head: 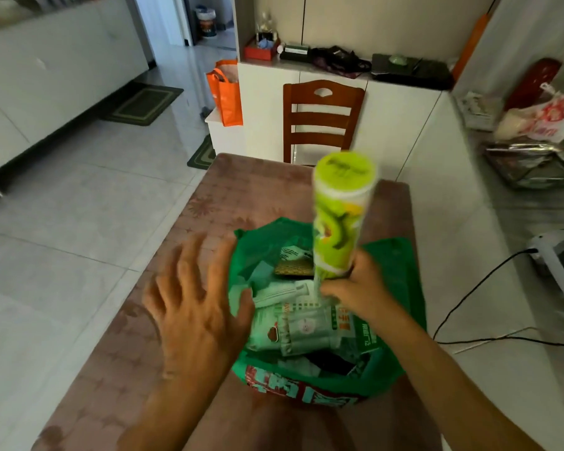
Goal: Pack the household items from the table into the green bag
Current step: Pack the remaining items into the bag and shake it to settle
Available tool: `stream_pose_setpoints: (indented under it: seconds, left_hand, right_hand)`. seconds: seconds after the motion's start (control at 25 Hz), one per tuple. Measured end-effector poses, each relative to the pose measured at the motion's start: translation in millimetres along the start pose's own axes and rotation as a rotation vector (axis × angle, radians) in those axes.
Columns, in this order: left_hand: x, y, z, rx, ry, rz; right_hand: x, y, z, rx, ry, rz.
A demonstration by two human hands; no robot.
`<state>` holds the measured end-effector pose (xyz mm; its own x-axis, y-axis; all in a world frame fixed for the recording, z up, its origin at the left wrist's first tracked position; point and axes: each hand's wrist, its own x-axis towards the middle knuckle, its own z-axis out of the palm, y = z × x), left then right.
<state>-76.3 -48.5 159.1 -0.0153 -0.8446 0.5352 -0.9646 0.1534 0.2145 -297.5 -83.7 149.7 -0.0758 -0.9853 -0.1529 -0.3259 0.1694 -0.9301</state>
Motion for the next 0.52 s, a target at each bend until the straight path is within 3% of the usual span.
stream_pose_setpoints:
  seconds: [0.08,0.24,0.32,0.52]
  left_hand:
    - [19,-18,4,-0.102,-0.153,-0.215]
    - [55,-42,1,-1.121,-0.197,-0.709]
    - [63,-42,-9,-1.372,-0.219,-0.755]
    - [57,-27,-11,-1.373,-0.364,-0.559]
  right_hand:
    - [12,26,8,-0.182,-0.017,0.029]
    - [28,55,2,-1.040,-0.200,0.067]
    - [27,59,-3,-1.193,-0.376,0.160]
    - [23,65,8,-1.223,-0.464,0.099]
